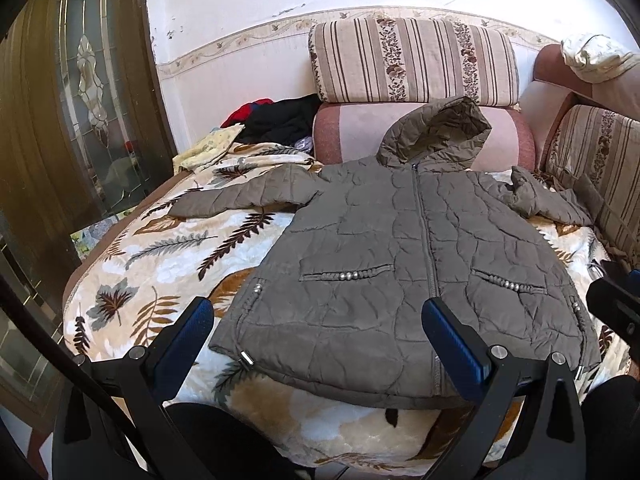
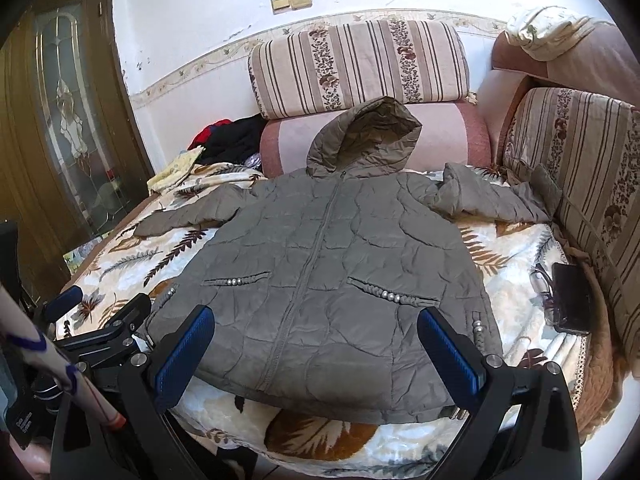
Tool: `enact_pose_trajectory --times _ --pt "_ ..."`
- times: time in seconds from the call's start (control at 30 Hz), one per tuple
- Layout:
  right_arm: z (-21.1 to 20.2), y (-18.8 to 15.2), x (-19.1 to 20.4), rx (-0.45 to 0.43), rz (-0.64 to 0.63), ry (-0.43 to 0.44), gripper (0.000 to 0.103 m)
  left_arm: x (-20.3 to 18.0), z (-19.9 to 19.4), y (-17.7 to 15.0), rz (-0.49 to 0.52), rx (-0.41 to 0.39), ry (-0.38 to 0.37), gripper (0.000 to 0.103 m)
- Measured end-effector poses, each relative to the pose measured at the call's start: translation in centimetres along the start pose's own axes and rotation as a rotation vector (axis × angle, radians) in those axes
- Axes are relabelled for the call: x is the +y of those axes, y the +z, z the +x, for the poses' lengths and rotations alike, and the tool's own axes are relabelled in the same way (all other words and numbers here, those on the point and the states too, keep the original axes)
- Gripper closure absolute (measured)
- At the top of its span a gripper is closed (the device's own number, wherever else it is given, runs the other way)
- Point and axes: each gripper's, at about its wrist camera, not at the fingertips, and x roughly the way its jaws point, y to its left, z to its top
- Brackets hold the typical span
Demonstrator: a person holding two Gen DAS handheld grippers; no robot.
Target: Fold large clothes
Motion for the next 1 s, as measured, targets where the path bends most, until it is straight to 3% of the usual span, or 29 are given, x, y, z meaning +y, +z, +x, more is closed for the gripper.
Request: enact_pose_trajectory --times 0.17,0.37,0.47,0.5,0.63,0.73,0.77,0.83,0.93,1.0 --pt "0.9 0.7 -1.9 0.020 0.052 -0.037 0.000 -0.7 2.0 1.5 0.014 0.010 -0.042 0.000" --pt "3.4 1.8 -5.4 0.066 0.098 -0.091 0.000 -0.7 7.7 5.4 -0.026 0.029 -0.078 0.000" --pt "4.9 2.9 -7.0 0.098 0.134 -0.109 0.000 -1.1 12.0 7.0 -0.029 0.042 -0.042 0.000" --pt "5.5 3.3 -7.7 0.111 0.150 -0.110 0.000 -1.5 14.5 7.4 -0.021 0.088 -0.010 0.000" --pt "7.3 4.8 -9.7 0.168 0.214 -0.140 0.000 -2.4 22.0 7.6 -0.072 0.156 -0.014 0.000" --pt "8.4 5.9 -12.6 0.196 0.290 -0.172 0.000 -2.9 25.8 5.8 -0.048 0.166 0.039 0.000" --pt "8.7 6.4 -13.8 0.203 0.307 -0.189 0.000 -2.9 26.8 5.9 -0.046 0.193 0.030 0.000" --pt "9.0 7.2 -16.6 0.200 0.346 -0.223 0.000 -2.7 27.9 6.2 -0.081 0.239 -0.063 0.000" --pt "9.2 9.0 -21.9 0.157 0.419 -0.300 0.000 -2.9 27.9 6.7 -0.062 0.210 -0.060 0.000" --pt "9.6 10.1 -24.8 0.150 0.467 -0.345 0.000 -3.2 27.7 6.5 -0.055 0.231 -0.079 0.000"
